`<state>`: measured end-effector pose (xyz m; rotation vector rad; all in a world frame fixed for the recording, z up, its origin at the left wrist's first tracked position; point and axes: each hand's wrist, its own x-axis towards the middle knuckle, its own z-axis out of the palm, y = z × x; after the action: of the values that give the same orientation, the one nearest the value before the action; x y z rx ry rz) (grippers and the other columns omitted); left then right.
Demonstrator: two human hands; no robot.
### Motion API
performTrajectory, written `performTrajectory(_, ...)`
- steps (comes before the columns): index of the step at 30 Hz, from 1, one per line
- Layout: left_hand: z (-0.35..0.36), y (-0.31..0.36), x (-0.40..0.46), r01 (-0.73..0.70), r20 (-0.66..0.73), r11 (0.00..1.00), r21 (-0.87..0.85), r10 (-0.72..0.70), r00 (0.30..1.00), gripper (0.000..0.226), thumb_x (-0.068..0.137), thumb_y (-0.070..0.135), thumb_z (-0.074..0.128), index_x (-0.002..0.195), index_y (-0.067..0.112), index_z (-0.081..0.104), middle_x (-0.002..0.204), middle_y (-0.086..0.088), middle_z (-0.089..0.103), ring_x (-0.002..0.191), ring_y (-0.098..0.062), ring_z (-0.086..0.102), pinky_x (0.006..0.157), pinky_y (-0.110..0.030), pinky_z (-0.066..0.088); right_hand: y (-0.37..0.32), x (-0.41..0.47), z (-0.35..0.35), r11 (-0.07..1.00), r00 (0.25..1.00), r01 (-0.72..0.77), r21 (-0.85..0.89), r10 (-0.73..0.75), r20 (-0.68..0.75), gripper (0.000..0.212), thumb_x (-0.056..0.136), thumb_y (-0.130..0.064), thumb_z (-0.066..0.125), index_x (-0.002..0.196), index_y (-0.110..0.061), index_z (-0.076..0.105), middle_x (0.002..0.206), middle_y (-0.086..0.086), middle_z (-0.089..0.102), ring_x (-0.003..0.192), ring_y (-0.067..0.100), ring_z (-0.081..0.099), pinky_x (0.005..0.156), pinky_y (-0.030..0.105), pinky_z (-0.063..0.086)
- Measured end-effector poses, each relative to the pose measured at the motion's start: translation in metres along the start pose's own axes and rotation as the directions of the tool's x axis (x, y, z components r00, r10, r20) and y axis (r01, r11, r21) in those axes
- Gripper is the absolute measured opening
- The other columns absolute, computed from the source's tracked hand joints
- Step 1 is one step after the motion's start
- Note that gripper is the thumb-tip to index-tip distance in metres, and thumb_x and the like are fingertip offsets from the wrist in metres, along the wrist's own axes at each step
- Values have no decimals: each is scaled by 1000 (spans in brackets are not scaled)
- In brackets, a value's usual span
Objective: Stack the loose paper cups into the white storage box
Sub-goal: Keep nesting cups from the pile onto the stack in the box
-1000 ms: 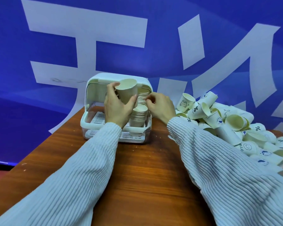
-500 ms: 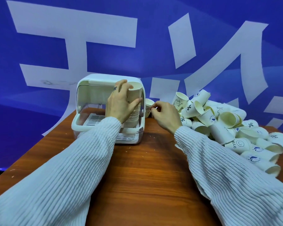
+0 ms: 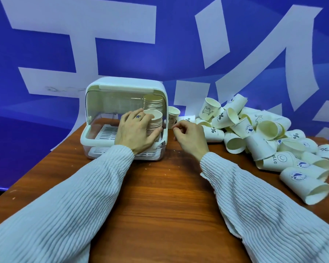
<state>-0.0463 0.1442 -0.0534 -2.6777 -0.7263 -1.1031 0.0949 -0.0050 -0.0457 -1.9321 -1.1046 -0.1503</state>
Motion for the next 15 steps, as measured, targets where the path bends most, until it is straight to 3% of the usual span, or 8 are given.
performTrajectory(8, -20, 2, 5, 2, 238, 1000, 29, -9, 971, 63, 94, 68, 42, 133, 20, 56, 150, -6, 53, 151, -21, 31, 122, -51, 20, -4, -30, -23, 1000, 999, -27, 10, 27, 35, 15, 91, -30, 57, 91, -32, 72, 65, -16, 70, 73, 8, 69, 86, 45, 58)
performTrajectory(15, -20, 9, -4, 38, 215, 997, -74, -21, 976, 60, 94, 58, 53, 124, 7, 61, 143, -17, 57, 148, -28, 36, 114, -49, 39, 4, -42, -67, 999, 999, -19, -46, 18, -28, 16, 91, -23, 60, 89, -29, 74, 65, -8, 71, 71, 10, 70, 79, 41, 59)
